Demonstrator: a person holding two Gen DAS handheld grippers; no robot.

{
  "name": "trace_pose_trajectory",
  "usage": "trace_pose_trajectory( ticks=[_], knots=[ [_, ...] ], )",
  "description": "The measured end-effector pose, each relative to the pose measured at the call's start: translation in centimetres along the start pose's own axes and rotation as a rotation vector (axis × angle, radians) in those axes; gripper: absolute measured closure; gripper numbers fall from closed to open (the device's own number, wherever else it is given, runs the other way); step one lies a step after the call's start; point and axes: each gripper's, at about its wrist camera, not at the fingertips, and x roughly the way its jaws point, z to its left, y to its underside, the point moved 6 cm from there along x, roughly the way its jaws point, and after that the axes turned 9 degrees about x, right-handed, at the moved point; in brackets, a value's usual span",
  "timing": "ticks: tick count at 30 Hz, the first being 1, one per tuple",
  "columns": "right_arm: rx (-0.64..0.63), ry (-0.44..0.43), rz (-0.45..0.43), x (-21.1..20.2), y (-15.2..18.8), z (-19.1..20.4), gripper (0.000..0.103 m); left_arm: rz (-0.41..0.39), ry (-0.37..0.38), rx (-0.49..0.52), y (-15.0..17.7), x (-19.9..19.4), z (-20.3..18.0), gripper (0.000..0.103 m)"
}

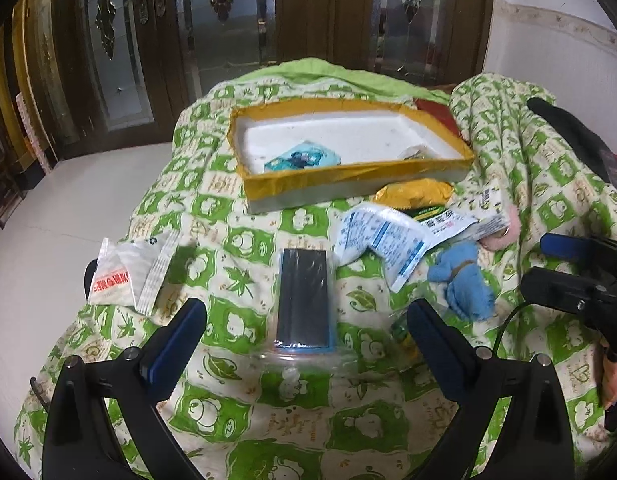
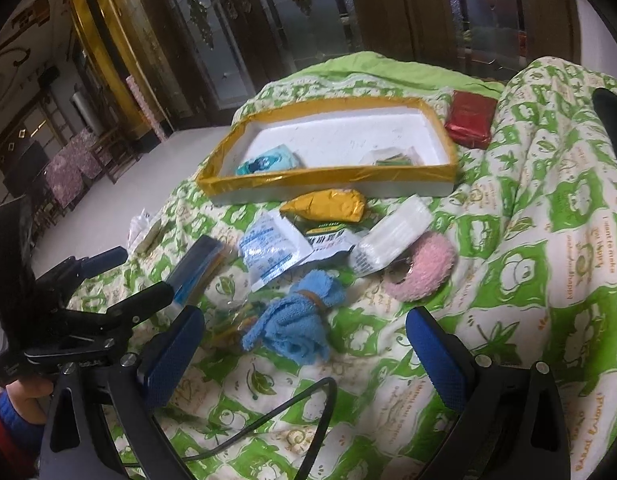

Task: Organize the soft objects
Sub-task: 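Grasp the black rectangular pack with the left tool while the right tool grasps the blue knitted plush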

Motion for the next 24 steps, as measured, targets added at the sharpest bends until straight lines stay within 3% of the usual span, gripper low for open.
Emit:
trace_pose_trajectory(
  ticks=[6, 9, 15, 24],
  knots=[
    [-0.003, -0.005, 0.021, 0.5, 0.1, 0.0, 0.005, 0.021, 0.002, -0.011, 0.2, 0.4, 0.3, 0.003],
    [0.029, -0.022, 0.066, 1.5, 0.0, -0.3, 0.020, 0.037, 0.002, -0.025, 0.3, 0.7, 0.5, 0.003],
    [0.023, -0.019, 0.090, 2.3, 0.3, 0.2, 0.021, 0.064, 0.012, -0.044, 0.4, 1.6, 0.6, 0.003],
    [-0.006, -0.010, 0.128, 3.6, 0.8, 0.9, 0.032, 0.108, 0.004, -0.026, 0.6, 2.9, 0.1, 0.003]
  ],
)
